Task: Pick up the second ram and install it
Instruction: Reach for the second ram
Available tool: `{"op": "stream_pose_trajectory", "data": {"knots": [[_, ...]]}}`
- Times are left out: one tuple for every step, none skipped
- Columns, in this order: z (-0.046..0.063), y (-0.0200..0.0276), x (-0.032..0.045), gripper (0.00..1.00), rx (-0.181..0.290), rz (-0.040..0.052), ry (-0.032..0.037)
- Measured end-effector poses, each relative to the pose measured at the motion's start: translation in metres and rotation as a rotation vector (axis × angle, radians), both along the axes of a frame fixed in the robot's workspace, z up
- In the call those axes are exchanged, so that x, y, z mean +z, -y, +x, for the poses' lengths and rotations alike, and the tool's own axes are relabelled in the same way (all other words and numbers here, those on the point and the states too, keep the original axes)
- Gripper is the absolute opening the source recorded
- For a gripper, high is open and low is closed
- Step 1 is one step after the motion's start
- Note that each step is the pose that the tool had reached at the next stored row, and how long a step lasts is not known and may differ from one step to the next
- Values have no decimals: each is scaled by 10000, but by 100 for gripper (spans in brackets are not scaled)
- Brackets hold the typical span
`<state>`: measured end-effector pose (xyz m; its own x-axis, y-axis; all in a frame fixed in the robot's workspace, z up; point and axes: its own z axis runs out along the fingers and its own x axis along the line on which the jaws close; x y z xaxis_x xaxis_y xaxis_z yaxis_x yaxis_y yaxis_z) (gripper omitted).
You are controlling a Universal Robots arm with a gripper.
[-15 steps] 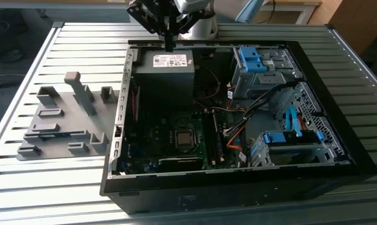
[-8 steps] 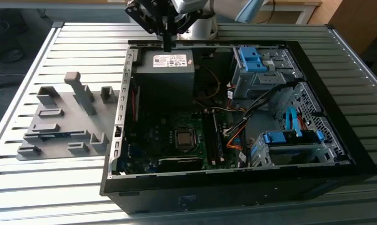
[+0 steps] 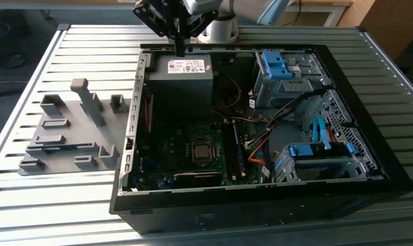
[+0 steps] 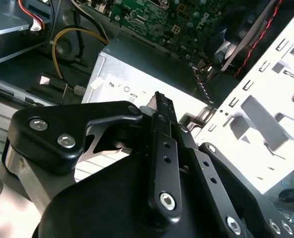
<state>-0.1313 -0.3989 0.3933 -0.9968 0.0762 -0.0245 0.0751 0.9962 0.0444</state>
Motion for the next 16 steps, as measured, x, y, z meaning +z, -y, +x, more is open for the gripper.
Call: {"op": "stream_pose_trajectory", "data": {"knots": [[-7, 0, 0, 11, 0, 0, 0], [-13, 0, 0, 11, -1, 0, 0], [-21, 0, 0, 11, 0, 0, 1], [-29, 0, 0, 11, 0, 1, 0], [-36, 0, 0, 11, 0, 0, 0], [-42, 0, 0, 11, -1, -1, -1], [-49, 0, 0, 11, -1, 0, 0], [-55, 0, 0, 11, 0, 0, 0], [-61, 0, 0, 11, 0, 0, 0], [-68, 0, 0, 11, 0, 0, 0], [-75, 0, 0, 11, -1, 0, 0], [-80, 0, 0, 11, 0, -1, 0], [-86, 0, 0, 11, 0, -1, 0], [-92, 0, 0, 11, 0, 0, 0], [-98, 0, 0, 11, -1, 0, 0], [-103, 0, 0, 11, 0, 0, 0]]}}
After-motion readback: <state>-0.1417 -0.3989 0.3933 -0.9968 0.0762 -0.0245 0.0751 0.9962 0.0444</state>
